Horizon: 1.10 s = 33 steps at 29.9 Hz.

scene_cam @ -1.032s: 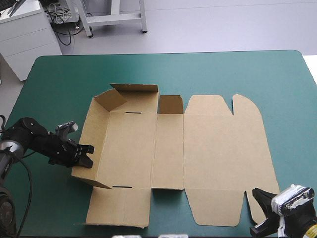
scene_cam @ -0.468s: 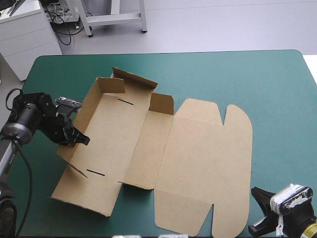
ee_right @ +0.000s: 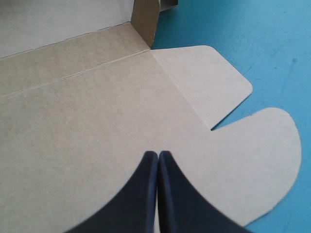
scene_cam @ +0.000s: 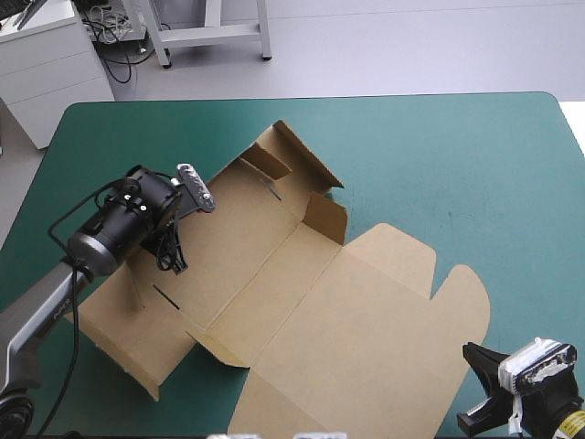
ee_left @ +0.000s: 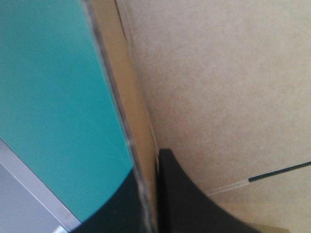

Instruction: Fold the box

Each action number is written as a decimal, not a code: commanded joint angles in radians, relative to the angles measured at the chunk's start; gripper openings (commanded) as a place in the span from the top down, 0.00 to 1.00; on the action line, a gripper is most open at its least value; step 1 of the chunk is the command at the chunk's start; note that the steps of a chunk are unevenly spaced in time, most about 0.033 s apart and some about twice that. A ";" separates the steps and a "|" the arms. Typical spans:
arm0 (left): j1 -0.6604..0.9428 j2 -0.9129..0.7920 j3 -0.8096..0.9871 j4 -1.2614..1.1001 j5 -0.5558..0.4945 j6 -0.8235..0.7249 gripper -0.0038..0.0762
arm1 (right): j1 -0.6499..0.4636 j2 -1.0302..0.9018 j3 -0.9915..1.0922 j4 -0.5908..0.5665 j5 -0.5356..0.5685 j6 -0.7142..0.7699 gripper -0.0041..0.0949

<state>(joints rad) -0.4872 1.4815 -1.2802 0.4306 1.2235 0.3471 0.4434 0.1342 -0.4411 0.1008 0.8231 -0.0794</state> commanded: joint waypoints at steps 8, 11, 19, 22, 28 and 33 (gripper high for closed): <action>-0.252 -0.031 -0.033 0.336 -0.270 -0.064 0.99 | -0.004 0.014 -0.023 0.010 -0.074 -0.005 0.98; -0.267 -0.031 -0.033 0.418 -0.313 -0.089 0.99 | -0.004 0.014 -0.023 0.010 -0.074 -0.005 0.98; -0.267 -0.031 -0.033 0.479 -0.364 -0.089 0.99 | -0.004 0.014 -0.023 0.010 -0.074 -0.003 0.98; -0.274 -0.031 -0.033 0.479 -0.373 -0.146 0.99 | -0.004 0.014 -0.023 0.010 -0.074 -0.003 0.98; -0.362 -0.031 0.021 0.551 -0.389 -0.252 0.99 | -0.004 0.014 -0.023 0.010 -0.074 -0.003 0.98; -0.477 -0.031 0.135 0.807 -0.385 -0.489 0.99 | -0.004 0.014 -0.023 0.010 -0.074 -0.003 0.98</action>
<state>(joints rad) -0.9103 1.4848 -1.1723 1.0767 0.8681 0.0124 0.4434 0.1342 -0.4411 0.1047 0.8201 -0.0788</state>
